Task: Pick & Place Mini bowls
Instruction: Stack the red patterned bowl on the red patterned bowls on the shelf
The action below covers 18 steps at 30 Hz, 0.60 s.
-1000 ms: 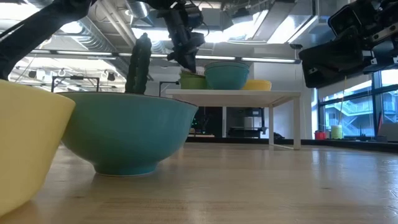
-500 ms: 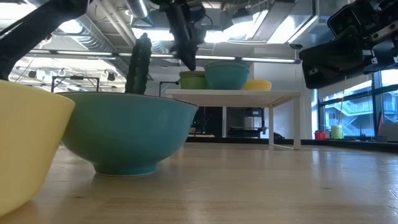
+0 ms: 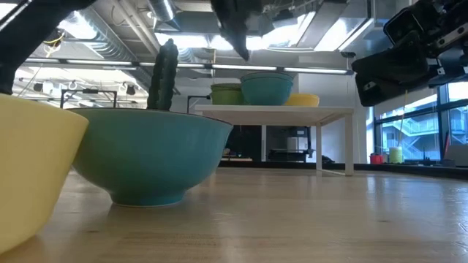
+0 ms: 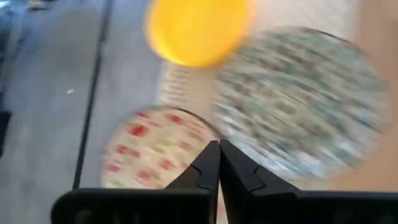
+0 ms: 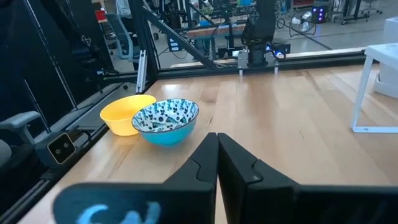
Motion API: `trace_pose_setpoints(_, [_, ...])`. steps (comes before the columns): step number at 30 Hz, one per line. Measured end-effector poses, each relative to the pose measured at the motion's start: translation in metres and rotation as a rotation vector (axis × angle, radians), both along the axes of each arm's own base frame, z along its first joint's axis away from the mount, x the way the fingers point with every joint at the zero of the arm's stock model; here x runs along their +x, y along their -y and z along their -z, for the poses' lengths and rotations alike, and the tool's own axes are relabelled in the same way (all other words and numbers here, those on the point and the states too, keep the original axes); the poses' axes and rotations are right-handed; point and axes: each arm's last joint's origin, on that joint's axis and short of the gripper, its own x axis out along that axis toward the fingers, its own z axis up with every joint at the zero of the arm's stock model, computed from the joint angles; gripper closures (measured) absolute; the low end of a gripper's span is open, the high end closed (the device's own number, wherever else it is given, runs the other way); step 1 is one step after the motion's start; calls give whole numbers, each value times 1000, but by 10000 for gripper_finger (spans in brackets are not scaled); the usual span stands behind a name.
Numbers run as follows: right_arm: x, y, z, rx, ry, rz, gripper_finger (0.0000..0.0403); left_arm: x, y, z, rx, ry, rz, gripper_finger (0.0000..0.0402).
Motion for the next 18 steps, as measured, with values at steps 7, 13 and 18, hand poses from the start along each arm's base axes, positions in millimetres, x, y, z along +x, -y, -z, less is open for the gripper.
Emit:
trace_pose_setpoints(7, [0, -2, 0, 66, -15, -75, 395, -41, 89, -47, -10, 10, 178, 399])
trace_pose_setpoints(13, [-1, -5, 1, 65, -23, -92, 395, -146, 139, -103, -25, 222, 85, 400])
trace_pose_setpoints(18, [-1, -5, -2, 65, 1, -76, 395, -237, 165, -101, -54, 431, -25, 399])
